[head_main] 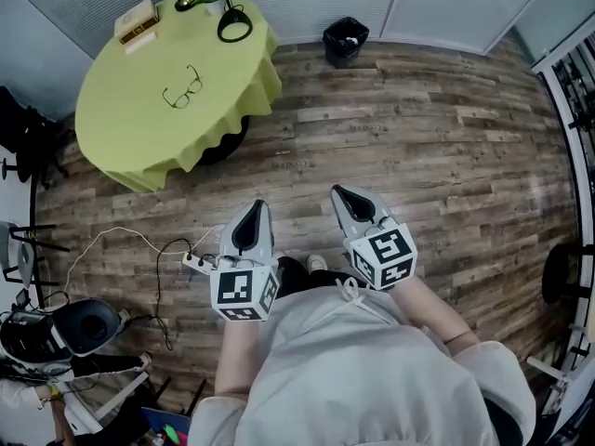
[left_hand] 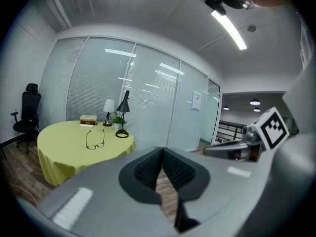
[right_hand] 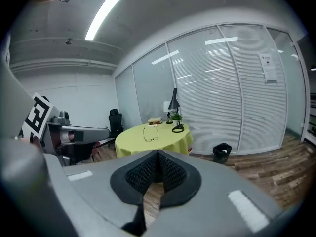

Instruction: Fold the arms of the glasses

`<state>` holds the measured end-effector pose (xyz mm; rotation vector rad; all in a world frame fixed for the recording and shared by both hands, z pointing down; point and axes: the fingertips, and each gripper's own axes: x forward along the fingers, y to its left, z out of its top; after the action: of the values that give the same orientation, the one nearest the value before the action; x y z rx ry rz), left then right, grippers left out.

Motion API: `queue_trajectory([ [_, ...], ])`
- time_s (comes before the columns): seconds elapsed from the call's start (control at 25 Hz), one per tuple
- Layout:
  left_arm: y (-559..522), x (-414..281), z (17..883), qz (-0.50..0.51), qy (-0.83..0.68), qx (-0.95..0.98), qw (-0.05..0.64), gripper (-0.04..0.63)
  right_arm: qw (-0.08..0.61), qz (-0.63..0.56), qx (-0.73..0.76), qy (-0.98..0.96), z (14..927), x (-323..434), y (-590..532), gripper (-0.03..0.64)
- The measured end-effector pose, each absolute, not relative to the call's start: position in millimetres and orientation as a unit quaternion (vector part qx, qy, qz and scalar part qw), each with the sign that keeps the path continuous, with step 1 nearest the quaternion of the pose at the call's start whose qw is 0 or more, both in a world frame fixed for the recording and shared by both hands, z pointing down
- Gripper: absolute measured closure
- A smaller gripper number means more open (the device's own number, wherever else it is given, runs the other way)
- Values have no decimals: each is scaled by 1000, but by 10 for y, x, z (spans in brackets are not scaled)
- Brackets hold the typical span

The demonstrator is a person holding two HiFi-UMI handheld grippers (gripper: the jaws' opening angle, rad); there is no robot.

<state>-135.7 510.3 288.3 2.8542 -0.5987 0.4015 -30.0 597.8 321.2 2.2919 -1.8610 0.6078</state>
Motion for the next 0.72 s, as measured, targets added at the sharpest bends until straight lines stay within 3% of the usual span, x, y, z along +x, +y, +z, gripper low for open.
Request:
queue_trajectory([
  [0.32, 4401, -972, 3069, 137, -220, 960, 109, 589, 74, 207, 752, -621, 3413, 165, 5323, 618],
  [0.72, 2673, -294, 3128, 126, -241, 954, 125, 589, 100, 208, 738, -634, 3460, 839, 3561, 618],
])
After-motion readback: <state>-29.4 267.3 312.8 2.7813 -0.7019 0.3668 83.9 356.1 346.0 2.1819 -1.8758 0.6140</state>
